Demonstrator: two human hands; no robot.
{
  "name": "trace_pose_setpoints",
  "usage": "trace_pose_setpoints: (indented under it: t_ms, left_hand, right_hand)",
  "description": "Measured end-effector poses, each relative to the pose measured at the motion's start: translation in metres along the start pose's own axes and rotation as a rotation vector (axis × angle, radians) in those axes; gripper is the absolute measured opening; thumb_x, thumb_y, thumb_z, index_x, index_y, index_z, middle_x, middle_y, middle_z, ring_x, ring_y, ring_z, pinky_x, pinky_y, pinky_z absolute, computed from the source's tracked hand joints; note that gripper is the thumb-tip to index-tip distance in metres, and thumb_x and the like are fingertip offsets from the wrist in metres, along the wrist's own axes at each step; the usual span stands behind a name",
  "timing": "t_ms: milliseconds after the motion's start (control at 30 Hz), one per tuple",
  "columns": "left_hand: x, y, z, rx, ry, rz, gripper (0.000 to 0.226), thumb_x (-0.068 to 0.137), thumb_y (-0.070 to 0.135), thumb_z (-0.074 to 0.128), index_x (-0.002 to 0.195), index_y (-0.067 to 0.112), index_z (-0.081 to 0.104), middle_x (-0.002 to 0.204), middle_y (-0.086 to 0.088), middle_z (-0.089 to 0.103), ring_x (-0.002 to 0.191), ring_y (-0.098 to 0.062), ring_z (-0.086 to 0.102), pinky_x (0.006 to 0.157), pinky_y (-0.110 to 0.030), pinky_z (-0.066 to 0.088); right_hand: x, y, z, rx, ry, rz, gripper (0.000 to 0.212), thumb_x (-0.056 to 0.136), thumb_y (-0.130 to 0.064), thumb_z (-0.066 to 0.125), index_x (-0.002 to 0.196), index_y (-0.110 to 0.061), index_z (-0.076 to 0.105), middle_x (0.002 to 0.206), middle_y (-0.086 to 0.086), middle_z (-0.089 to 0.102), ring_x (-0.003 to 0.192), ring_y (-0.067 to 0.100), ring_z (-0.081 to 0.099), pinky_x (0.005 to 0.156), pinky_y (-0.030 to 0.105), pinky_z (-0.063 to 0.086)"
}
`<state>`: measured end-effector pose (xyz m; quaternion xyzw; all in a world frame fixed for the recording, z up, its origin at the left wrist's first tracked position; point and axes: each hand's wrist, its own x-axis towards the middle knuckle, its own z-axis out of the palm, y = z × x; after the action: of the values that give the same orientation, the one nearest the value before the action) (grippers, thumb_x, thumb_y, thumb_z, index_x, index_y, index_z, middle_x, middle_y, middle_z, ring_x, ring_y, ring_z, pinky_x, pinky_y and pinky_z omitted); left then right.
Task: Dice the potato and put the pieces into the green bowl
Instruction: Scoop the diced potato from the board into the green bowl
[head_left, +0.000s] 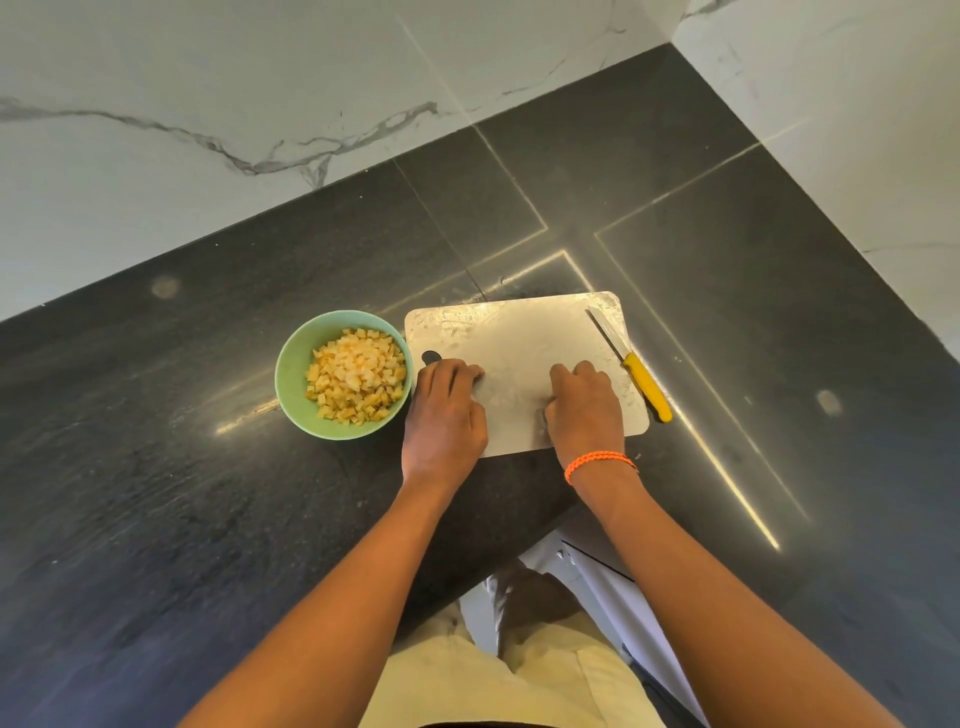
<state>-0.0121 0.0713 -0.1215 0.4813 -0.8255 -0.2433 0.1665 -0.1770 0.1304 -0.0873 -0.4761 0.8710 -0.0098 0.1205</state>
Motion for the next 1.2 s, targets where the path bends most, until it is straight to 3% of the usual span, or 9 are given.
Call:
trace_pose_setpoints:
  t_ms: [233,400,500,633,700,800,933,1067,1200]
  left_hand:
    - [0.002,0.003,-0.002,0.025,-0.027,0.013,0.039,0.094,0.007,0.06,0.133,0.012,0.061,0.135,-0.004,0.054,0.128,-0.022,0.045,0.112,-0.037,0.045]
    - [0.006,0.013,-0.008,0.06,-0.114,-0.033,0.047,0.094,0.009,0.056,0.141,0.015,0.054,0.143,-0.003,0.046,0.134,-0.024,0.039,0.116,-0.04,0.042]
    - [0.006,0.024,-0.013,-0.008,-0.118,-0.024,0.055,0.092,0.002,0.057,0.145,0.014,0.051,0.15,-0.005,0.042,0.141,-0.026,0.035,0.119,-0.041,0.039]
    - [0.007,0.036,-0.033,-0.186,0.004,-0.018,0.055,0.087,-0.012,0.054,0.136,0.014,0.058,0.143,-0.004,0.05,0.13,-0.022,0.046,0.104,-0.031,0.046]
    - [0.004,0.032,-0.038,-0.215,0.027,-0.041,0.049,0.087,-0.014,0.053,0.127,0.013,0.062,0.133,-0.004,0.055,0.119,-0.021,0.051,0.096,-0.032,0.05]
    - [-0.008,0.017,-0.033,-0.165,-0.036,-0.036,0.038,0.092,-0.008,0.058,0.122,0.013,0.062,0.127,-0.004,0.057,0.115,-0.022,0.053,0.096,-0.041,0.055]
    - [-0.026,0.01,-0.032,-0.283,-0.105,-0.176,0.041,0.1,0.014,0.066,0.139,0.01,0.054,0.136,-0.01,0.06,0.127,-0.027,0.057,0.107,-0.047,0.051]
    - [-0.032,0.001,-0.026,-0.295,-0.19,-0.32,0.038,0.104,0.022,0.064,0.139,0.01,0.057,0.138,-0.014,0.063,0.133,-0.029,0.058,0.114,-0.044,0.046]
    - [-0.026,0.001,-0.028,-0.251,-0.176,-0.293,0.051,0.101,0.013,0.068,0.148,0.004,0.049,0.147,-0.018,0.058,0.139,-0.031,0.054,0.116,-0.037,0.042]
  right_hand:
    - [0.004,-0.016,-0.006,0.084,0.037,0.173,0.025,0.097,-0.01,0.064,0.122,-0.011,0.06,0.115,0.014,0.059,0.104,0.03,0.056,0.091,0.04,0.053]
    - [0.016,-0.019,-0.012,0.186,0.046,0.251,0.013,0.087,-0.009,0.07,0.099,-0.009,0.066,0.098,0.014,0.066,0.093,0.033,0.062,0.079,0.038,0.051]
    - [0.021,-0.027,-0.024,0.51,-0.008,0.368,0.013,0.075,-0.013,0.081,0.077,-0.01,0.068,0.077,0.005,0.068,0.073,0.021,0.063,0.058,0.023,0.043]
    - [0.022,-0.047,-0.051,1.002,-0.051,0.455,0.008,0.072,-0.008,0.078,0.073,-0.007,0.07,0.07,0.006,0.072,0.07,0.021,0.072,0.061,0.027,0.052]
    - [0.023,-0.064,-0.065,1.11,0.05,0.364,0.009,0.069,-0.006,0.076,0.069,-0.008,0.068,0.067,0.005,0.071,0.068,0.02,0.072,0.067,0.034,0.059]
    - [0.017,-0.1,-0.081,1.034,0.278,0.06,0.011,0.072,-0.005,0.076,0.073,-0.013,0.068,0.068,-0.001,0.068,0.068,0.015,0.067,0.067,0.029,0.058]
    - [0.003,-0.145,-0.078,0.938,0.466,-0.271,0.011,0.079,-0.004,0.072,0.08,-0.011,0.064,0.079,-0.001,0.064,0.075,0.012,0.061,0.066,0.025,0.054]
    - [-0.008,-0.155,-0.045,0.512,0.224,-0.496,0.006,0.092,-0.013,0.07,0.095,-0.016,0.073,0.099,0.001,0.068,0.096,0.016,0.059,0.08,0.033,0.057]
    - [-0.004,-0.146,-0.034,0.608,0.214,-0.437,0.013,0.096,-0.009,0.066,0.101,-0.015,0.077,0.1,0.0,0.073,0.097,0.015,0.062,0.083,0.03,0.055]
